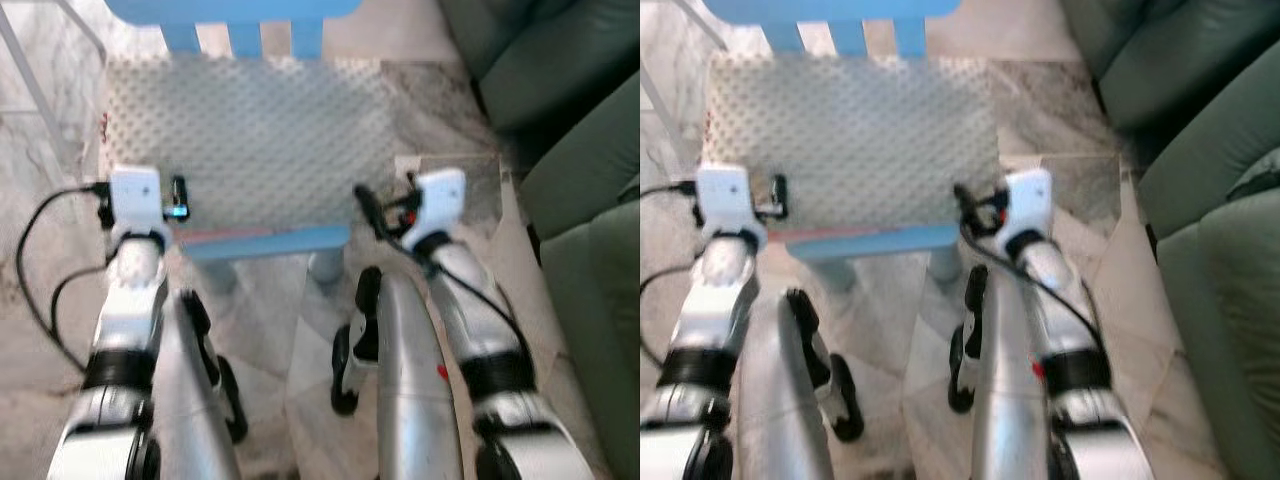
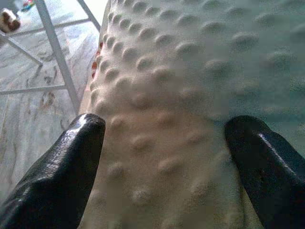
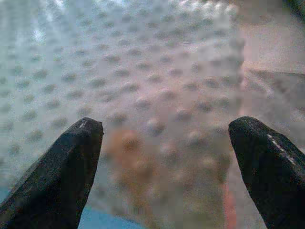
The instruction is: Move the pillow to the sofa
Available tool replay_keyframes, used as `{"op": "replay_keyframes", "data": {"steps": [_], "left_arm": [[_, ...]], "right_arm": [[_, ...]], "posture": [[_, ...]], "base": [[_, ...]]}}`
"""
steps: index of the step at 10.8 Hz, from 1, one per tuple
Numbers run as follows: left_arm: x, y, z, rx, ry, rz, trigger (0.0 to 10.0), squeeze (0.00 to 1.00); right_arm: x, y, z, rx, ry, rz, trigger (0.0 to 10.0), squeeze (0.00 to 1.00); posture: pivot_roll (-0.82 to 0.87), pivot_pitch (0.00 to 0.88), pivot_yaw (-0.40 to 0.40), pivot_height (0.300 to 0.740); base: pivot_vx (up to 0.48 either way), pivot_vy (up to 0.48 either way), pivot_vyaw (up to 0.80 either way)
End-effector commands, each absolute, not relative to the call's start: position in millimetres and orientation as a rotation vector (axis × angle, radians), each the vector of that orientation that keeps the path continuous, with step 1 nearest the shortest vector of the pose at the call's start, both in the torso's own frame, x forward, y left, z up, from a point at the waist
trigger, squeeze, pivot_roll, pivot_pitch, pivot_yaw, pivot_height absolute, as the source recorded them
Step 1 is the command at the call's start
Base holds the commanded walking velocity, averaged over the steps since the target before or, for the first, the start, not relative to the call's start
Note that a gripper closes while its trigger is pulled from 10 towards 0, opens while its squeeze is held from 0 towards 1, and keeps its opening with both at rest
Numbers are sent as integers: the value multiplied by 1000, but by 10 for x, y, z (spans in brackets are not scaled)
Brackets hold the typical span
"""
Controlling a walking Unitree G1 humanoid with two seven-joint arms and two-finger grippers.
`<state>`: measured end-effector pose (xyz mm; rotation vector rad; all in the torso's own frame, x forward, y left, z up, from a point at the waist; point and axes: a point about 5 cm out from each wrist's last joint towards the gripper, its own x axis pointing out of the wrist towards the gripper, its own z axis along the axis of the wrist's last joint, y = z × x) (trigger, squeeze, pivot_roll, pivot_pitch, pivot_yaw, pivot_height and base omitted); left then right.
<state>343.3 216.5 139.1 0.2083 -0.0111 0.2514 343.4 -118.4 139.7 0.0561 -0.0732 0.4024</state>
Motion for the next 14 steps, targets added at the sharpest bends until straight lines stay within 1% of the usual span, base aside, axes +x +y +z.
{"op": "replay_keyframes", "data": {"steps": [1,2,3,5,6,7,10,12,14], "left_arm": [[3422,2242,1227,208,44,290,10000,0],[3448,2251,1224,212,40,299,10000,0],[3456,2263,1195,218,47,310,10000,0],[3482,2254,1134,226,58,298,10000,0],[3499,2213,1076,211,80,263,471,0],[3503,2188,1020,167,111,247,0,0],[3525,2089,970,145,114,231,0,0],[3497,2100,913,124,132,227,0,0],[3442,2122,900,124,118,208,0,0]], "right_arm": [[3457,-1200,1233,48,-26,359,10000,0],[3463,-1142,1169,57,14,405,10000,0],[3471,-1109,1137,147,19,425,10000,0],[3588,-1085,1188,161,-6,394,10000,0],[3649,-1054,1218,182,1,386,1059,0],[3670,-1008,1230,195,5,389,0,0],[3646,-872,1145,245,25,418,0,0],[3616,-886,1089,256,31,433,0,0],[3604,-880,1107,265,11,451,0,0]], "posture": [[-32,483,-94,499],[-31,495,-97,499],[-23,520,-103,499],[-21,556,-102,499],[-34,572,-102,499],[-37,576,-104,499],[-26,576,-111,499],[-29,575,-122,499],[-26,597,-127,499]], "base": [[0,0,0],[0,0,0],[0,0,0],[0,0,0],[0,0,0],[0,0,0],[0,0,0],[0,0,0],[0,0,0]]}}
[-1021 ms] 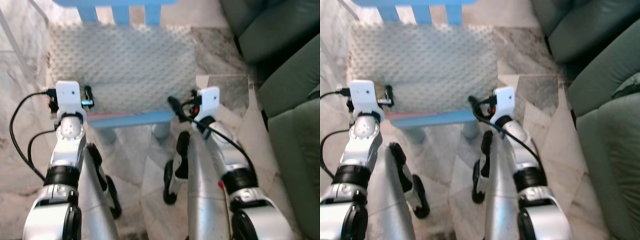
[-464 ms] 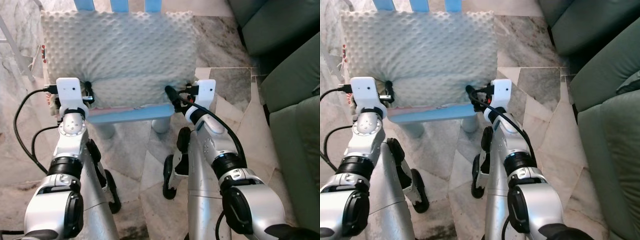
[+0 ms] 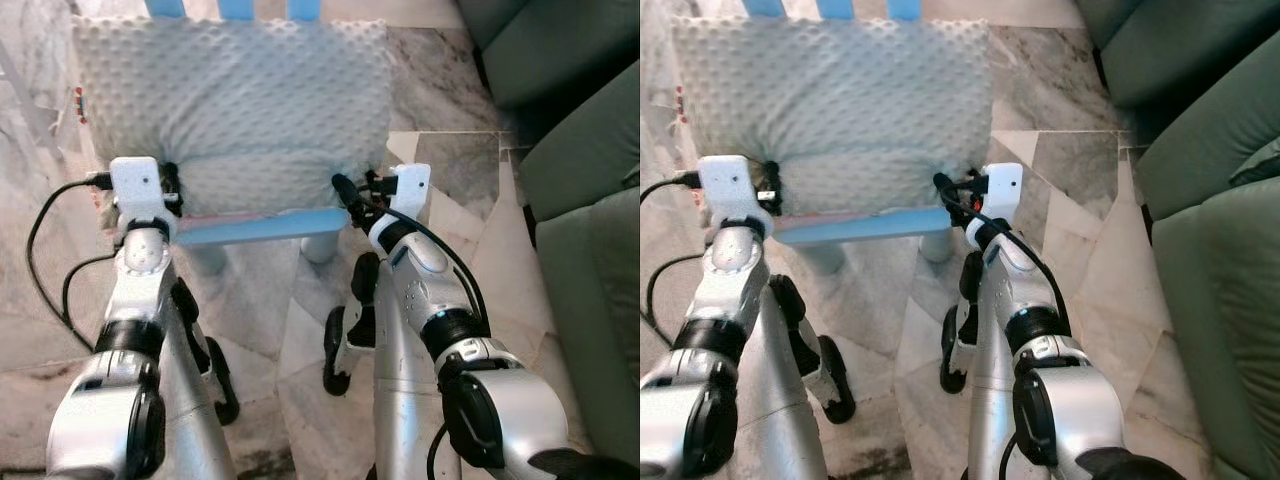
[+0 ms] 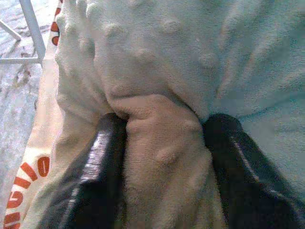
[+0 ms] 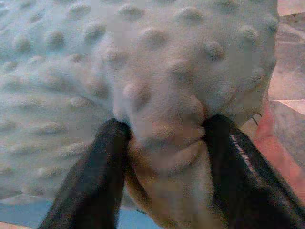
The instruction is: Move the pillow to the sofa
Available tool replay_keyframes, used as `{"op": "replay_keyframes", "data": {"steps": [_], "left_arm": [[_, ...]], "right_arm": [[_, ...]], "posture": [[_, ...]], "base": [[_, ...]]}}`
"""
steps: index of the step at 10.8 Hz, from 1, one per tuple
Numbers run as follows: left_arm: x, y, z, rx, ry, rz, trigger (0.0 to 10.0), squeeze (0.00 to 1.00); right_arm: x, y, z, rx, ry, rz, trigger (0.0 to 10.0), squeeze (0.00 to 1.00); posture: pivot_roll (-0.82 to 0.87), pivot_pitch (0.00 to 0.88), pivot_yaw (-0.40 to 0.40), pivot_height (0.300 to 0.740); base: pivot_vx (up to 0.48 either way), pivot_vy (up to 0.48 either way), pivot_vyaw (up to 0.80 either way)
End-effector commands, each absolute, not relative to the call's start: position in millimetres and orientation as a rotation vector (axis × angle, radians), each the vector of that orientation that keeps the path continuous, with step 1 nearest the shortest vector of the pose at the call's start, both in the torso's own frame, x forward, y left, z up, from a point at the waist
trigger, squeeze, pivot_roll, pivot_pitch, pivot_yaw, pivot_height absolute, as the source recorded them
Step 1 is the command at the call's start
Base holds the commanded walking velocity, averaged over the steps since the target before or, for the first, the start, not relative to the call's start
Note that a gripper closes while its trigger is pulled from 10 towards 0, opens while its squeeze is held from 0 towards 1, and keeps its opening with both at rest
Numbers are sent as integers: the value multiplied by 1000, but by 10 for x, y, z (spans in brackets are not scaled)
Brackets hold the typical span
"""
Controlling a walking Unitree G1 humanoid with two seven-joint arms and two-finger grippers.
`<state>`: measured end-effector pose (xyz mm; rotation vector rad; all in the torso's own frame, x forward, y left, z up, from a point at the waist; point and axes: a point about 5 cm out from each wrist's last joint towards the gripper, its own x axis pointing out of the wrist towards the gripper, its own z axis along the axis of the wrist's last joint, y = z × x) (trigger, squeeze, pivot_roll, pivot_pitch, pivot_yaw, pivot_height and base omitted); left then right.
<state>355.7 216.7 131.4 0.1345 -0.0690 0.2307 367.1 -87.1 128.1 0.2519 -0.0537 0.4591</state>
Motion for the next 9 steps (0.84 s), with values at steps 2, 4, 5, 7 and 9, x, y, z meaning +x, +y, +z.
{"op": "replay_keyframes", "data": {"steps": [2,4,5,7,9], "left_arm": [[3234,2181,695,154,166,213,0,0],[3049,2163,505,179,214,224,0,0],[3131,2111,670,189,159,174,0,0],[3452,2058,910,159,137,186,0,0],[3480,1967,955,143,96,177,0,0]], "right_arm": [[3475,-855,957,328,20,455,0,0],[3339,-867,767,304,49,464,0,0],[3399,-849,869,324,29,488,0,0],[3639,-967,1158,244,-18,472,0,0],[3627,-1128,1152,239,-49,414,0,0]], "posture": [[17,598,-123,499],[38,591,-114,499],[42,532,-110,499],[15,449,-97,499],[15,366,-95,499]], "base": [[0,0,0],[0,0,0],[0,0,0],[0,0,0],[0,0,0]]}}
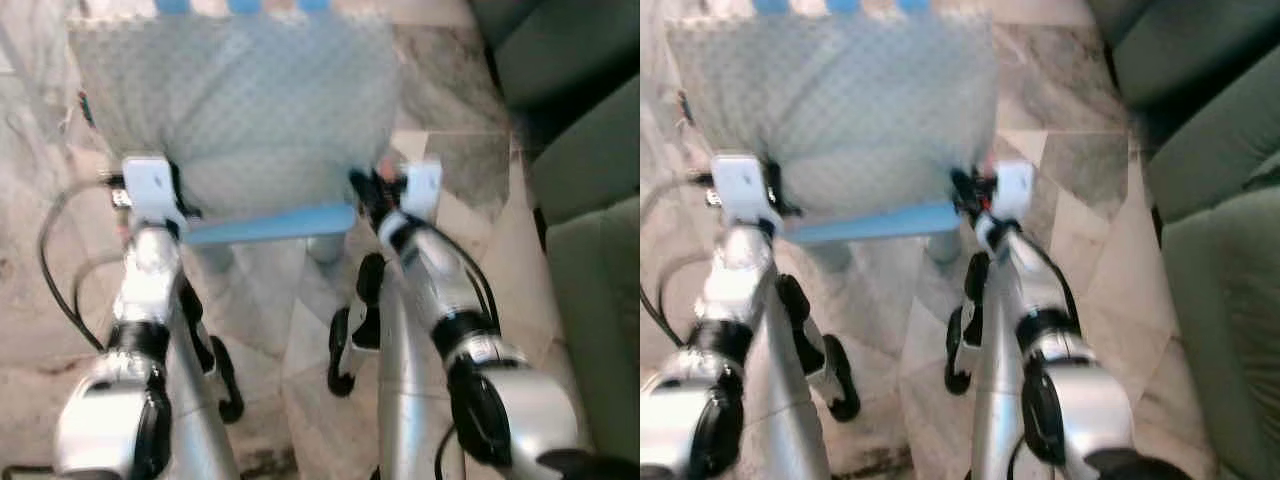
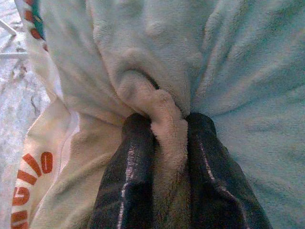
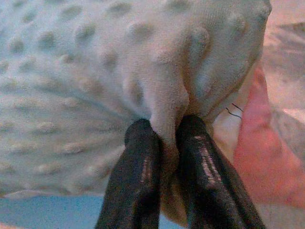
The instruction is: Move the pillow to the sofa
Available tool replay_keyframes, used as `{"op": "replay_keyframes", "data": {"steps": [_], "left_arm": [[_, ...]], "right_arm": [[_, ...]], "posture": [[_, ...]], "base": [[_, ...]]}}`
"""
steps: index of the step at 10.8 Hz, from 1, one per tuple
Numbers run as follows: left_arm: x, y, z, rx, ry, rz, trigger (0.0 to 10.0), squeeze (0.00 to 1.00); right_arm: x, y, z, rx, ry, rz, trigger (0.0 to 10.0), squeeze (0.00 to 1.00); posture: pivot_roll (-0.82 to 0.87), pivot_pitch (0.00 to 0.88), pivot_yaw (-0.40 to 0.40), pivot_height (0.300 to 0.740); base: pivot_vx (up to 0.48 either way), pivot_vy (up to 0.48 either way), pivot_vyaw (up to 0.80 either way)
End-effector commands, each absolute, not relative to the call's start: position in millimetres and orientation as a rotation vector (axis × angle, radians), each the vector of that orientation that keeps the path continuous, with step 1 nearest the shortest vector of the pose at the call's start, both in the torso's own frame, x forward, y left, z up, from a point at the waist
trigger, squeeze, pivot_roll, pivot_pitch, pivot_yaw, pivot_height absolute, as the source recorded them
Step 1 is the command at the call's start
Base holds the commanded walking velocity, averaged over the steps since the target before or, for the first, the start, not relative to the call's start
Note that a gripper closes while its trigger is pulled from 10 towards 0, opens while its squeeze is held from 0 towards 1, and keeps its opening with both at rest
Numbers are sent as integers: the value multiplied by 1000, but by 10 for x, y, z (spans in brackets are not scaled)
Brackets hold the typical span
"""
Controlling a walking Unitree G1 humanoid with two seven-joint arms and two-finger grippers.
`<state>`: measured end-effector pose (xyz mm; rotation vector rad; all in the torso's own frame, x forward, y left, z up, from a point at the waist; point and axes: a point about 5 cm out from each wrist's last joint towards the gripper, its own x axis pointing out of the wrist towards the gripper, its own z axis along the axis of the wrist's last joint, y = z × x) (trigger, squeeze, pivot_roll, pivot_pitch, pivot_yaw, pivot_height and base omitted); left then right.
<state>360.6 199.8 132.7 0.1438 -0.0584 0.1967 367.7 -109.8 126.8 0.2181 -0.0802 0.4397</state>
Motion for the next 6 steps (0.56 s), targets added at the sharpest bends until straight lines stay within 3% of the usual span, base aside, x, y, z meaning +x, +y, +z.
{"op": "replay_keyframes", "data": {"steps": [1,2,4,6], "left_arm": [[3539,1931,1030,163,79,149,0,0],[3557,1979,1007,129,94,184,0,0],[3560,2017,1154,137,17,196,0,0],[3322,2014,1183,186,-86,157,0,0]], "right_arm": [[3660,-1148,1210,218,-58,431,0,0],[3666,-1209,1169,216,-36,419,0,0],[3674,-1328,1213,142,-57,404,0,0],[3550,-1449,1268,-8,-157,439,0,0]], "posture": [[2,363,-87,499],[4,309,-73,499],[-10,284,-53,499],[-4,184,-39,499]], "base": [[0,0,0],[0,0,0],[0,0,0],[0,0,0]]}}
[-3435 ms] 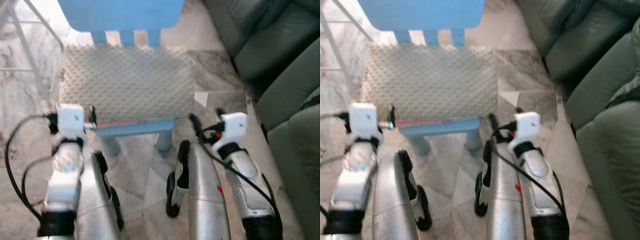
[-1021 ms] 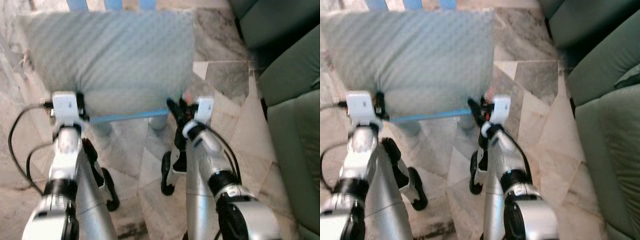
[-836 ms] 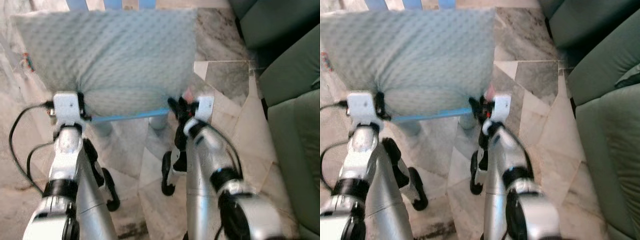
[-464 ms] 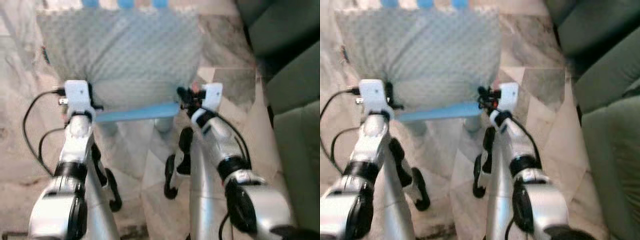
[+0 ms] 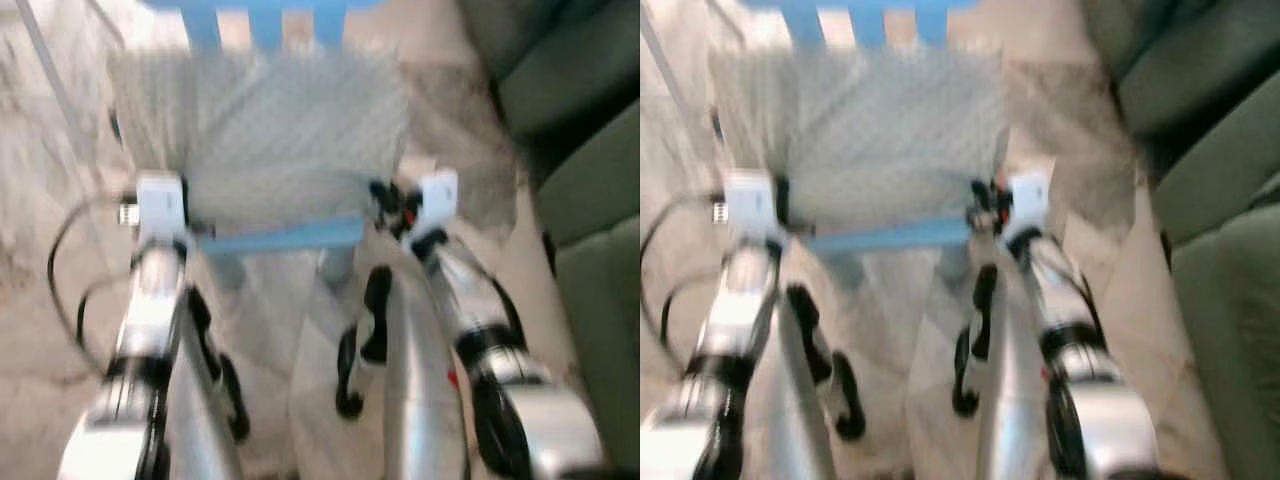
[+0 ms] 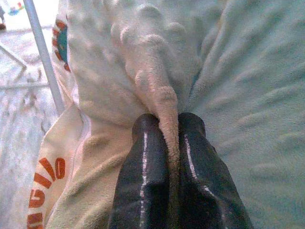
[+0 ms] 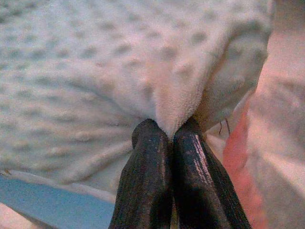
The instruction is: Move the pillow to the sofa
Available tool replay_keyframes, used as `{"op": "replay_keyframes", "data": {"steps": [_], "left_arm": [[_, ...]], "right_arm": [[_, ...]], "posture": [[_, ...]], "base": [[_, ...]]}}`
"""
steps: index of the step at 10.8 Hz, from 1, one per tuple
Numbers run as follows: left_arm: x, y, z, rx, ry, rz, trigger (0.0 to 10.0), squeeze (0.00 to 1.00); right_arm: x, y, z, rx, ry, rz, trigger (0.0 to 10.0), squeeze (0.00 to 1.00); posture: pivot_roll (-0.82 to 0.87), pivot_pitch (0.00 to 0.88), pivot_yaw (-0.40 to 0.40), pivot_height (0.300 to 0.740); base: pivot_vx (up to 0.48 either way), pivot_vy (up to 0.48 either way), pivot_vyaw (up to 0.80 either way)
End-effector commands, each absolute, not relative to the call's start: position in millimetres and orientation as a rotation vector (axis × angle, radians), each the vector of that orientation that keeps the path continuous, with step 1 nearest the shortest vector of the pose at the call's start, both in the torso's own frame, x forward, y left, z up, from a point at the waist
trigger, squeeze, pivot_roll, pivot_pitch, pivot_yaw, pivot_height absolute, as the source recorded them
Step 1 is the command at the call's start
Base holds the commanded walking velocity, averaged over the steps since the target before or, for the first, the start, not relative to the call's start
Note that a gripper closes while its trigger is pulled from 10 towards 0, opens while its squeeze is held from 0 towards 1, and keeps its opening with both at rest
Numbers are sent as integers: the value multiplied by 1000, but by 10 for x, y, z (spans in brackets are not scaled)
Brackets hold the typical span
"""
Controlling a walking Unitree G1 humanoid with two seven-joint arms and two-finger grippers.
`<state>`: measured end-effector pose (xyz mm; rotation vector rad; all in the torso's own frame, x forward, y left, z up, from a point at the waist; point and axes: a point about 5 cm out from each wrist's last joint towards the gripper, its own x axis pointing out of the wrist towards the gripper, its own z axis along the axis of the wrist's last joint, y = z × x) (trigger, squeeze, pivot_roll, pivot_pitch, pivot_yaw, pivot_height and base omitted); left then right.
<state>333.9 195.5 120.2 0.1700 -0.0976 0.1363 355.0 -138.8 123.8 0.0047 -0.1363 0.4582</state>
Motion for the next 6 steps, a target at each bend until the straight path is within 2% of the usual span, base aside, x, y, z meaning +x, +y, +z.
{"op": "replay_keyframes", "data": {"steps": [1,3,5,6], "left_arm": [[3265,2004,1184,191,-104,154,0,0],[2895,1862,1151,212,-154,147,0,0],[2680,1770,1086,233,-131,101,0,0],[2663,1764,1072,242,-127,89,0,0]], "right_arm": [[3507,-1496,1252,-17,-172,425,0,0],[3231,-1629,1198,23,-250,253,0,0],[2878,-1528,1001,-16,-240,200,0,0],[2836,-1490,972,-24,-238,204,0,0]], "posture": [[0,167,-48,499],[24,94,-49,499],[35,60,-45,499],[30,48,-44,499]], "base": [[0,0,0],[0,0,0],[0,0,0],[0,0,0]]}}
